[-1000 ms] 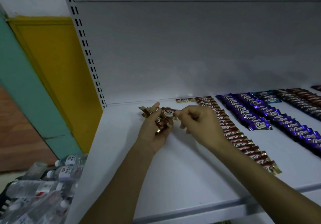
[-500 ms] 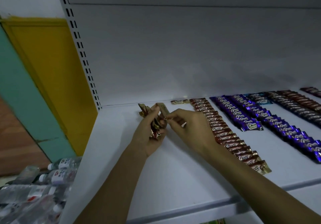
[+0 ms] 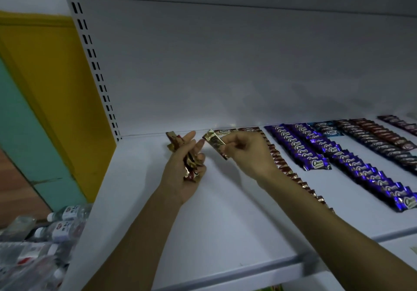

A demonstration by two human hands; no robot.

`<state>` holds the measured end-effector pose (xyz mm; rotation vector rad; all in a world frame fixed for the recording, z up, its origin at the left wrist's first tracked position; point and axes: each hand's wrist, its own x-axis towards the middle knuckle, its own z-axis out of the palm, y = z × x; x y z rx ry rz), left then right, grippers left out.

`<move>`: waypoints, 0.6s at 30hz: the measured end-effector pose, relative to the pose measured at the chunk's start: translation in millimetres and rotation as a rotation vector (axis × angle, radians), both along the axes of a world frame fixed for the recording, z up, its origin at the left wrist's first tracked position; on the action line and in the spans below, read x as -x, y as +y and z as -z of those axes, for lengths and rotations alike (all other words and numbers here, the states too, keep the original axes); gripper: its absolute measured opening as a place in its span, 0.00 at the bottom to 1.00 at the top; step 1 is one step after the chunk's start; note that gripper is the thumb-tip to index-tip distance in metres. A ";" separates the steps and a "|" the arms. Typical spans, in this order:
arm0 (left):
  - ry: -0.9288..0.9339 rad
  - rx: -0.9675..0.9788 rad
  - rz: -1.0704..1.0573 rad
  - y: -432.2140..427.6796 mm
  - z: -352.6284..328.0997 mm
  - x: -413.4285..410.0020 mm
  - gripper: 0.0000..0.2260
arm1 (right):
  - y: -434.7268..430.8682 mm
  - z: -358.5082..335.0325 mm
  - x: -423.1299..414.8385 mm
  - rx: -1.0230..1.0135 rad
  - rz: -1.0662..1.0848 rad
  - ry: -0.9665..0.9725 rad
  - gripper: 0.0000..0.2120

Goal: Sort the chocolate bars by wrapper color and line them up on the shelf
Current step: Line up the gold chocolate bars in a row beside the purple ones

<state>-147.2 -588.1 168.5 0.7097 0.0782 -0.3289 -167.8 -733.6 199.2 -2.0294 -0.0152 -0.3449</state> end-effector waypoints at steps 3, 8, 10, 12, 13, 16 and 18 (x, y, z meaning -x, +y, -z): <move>0.025 0.040 -0.022 1.2 0.5 -0.9 0.09 | -11.4 5.5 -3.9 0.333 0.072 -0.094 0.08; -0.006 0.034 -0.025 -0.5 -2.9 1.2 0.09 | -19.5 13.6 3.7 0.848 -0.179 0.013 0.11; -0.011 0.006 -0.021 -0.9 -2.0 3.2 0.08 | -22.2 7.9 2.4 0.800 -0.207 0.095 0.11; -0.023 -0.019 -0.015 -1.7 -2.5 4.1 0.10 | -24.1 6.3 -3.1 0.823 -0.184 0.104 0.13; -0.027 -0.028 -0.007 -2.3 -2.2 4.9 0.11 | -24.7 8.0 -7.1 0.867 -0.176 0.110 0.13; -0.029 -0.032 0.006 -2.8 -1.9 5.5 0.15 | -23.8 10.5 -19.4 0.907 -0.206 0.141 0.09; -0.035 -0.022 0.004 -3.6 -2.1 4.6 0.16 | -24.1 8.4 -28.7 0.892 -0.201 0.180 0.06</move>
